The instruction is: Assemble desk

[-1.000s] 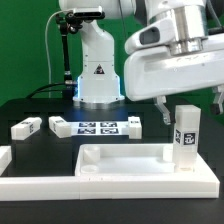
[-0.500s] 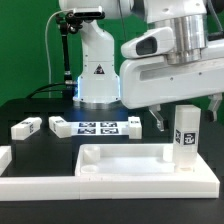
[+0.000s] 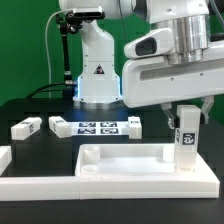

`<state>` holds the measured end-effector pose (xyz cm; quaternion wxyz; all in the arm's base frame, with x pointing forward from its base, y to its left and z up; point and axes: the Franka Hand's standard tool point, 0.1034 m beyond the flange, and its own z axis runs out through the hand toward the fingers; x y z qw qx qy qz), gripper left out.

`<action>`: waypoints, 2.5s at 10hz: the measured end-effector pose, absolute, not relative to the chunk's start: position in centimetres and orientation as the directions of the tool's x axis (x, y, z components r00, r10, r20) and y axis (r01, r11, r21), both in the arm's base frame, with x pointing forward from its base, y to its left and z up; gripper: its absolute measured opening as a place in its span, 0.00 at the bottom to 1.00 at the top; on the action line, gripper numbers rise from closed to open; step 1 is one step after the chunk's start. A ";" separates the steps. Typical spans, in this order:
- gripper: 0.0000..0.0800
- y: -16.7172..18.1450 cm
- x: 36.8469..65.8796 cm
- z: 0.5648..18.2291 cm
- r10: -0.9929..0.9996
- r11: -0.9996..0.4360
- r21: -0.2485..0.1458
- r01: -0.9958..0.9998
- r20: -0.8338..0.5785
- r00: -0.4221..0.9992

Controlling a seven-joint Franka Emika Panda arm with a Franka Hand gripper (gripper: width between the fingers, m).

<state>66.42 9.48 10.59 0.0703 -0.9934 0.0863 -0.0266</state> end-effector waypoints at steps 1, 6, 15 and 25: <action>0.38 9.5 66.4 10.6 -0.219 -0.966 -0.147 -0.212 0.034 0.975; 0.38 9.2 66.6 10.4 -0.885 -0.447 -0.146 -0.883 -0.072 0.460; 0.81 9.2 66.2 10.2 -0.751 -0.637 -0.189 -0.747 -0.066 0.657; 0.50 11.2 66.5 11.0 -0.157 -0.983 -0.116 -0.144 0.108 0.982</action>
Offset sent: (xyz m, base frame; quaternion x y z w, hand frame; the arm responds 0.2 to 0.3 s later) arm -0.0054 -0.0027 -0.0133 -0.0535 0.0492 0.3655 0.9280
